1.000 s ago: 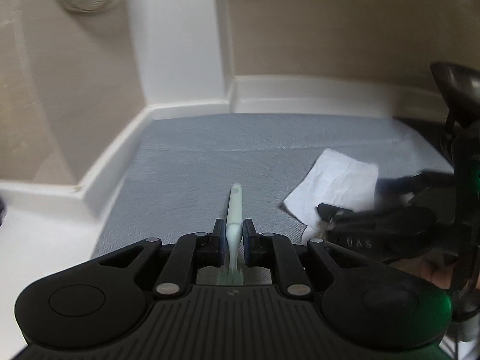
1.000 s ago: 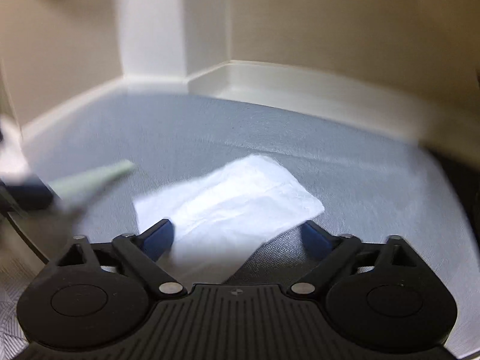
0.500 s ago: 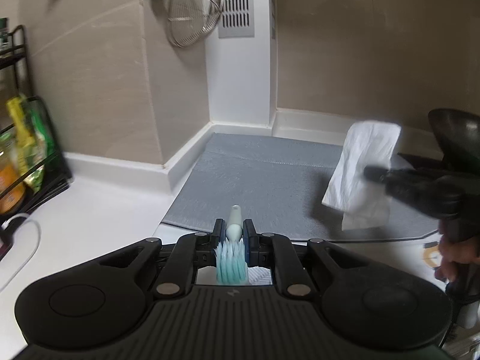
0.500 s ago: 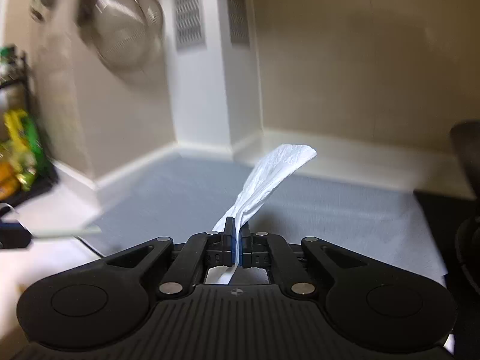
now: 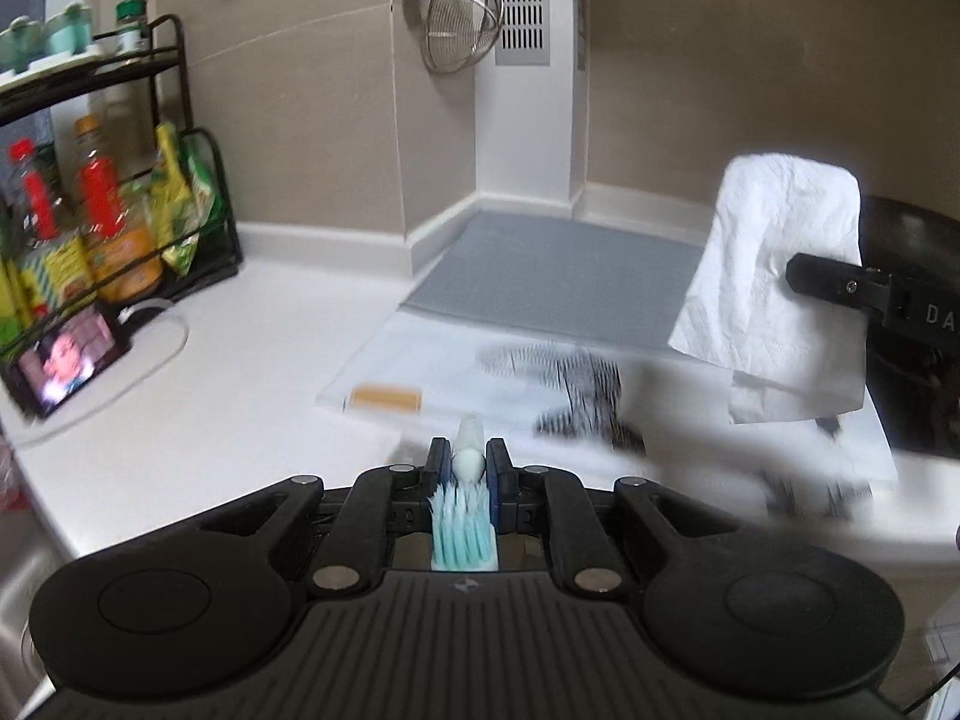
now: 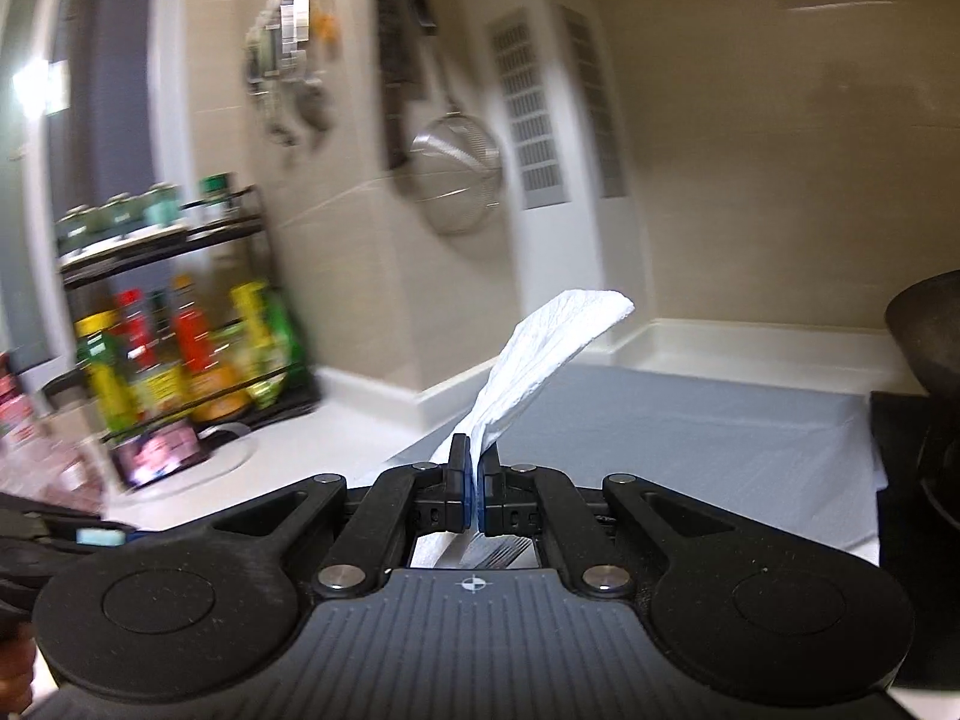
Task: Collect trash
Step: 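Carry the toothbrush and tissue with both grippers down over the bin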
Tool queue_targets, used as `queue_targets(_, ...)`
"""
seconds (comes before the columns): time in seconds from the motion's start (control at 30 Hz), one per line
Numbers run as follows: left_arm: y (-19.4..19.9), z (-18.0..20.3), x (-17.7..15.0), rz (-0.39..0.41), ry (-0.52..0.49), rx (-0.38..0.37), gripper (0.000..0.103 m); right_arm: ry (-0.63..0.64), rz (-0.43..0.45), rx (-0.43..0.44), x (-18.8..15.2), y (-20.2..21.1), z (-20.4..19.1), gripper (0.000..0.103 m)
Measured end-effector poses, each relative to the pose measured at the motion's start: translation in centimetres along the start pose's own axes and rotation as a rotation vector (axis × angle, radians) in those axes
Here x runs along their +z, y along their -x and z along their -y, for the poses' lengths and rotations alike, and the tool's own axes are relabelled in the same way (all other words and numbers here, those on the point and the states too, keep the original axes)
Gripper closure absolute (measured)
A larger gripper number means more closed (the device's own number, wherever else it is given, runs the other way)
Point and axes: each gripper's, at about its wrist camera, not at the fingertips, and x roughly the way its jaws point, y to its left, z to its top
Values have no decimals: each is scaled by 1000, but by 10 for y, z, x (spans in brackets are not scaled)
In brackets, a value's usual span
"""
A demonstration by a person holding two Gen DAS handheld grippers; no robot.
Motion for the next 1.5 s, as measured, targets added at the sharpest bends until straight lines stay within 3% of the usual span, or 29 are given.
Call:
queue_targets(0.3,36,11,-76,-93,15,33,91,65,-143,107,-60,50,-36,101)
queue_targets(0.47,30,17,-115,-204,25,37,91,63,-250,143,-92,59,-44,101)
queue_targets(0.67,18,27,-153,-305,-36,57,91,59,-369,142,-127,60,-46,101)
queue_targets(1.13,-9,30,-178,-402,-29,31,91,82,-492,91,-157,41,-38,101)
queue_targets(1.3,-18,26,-182,-416,-25,41,91,135,-498,24,-157,43,-17,101)
queue_targets(1.5,-35,25,-185,-436,-32,38,91,231,-567,49,-166,35,-7,101)
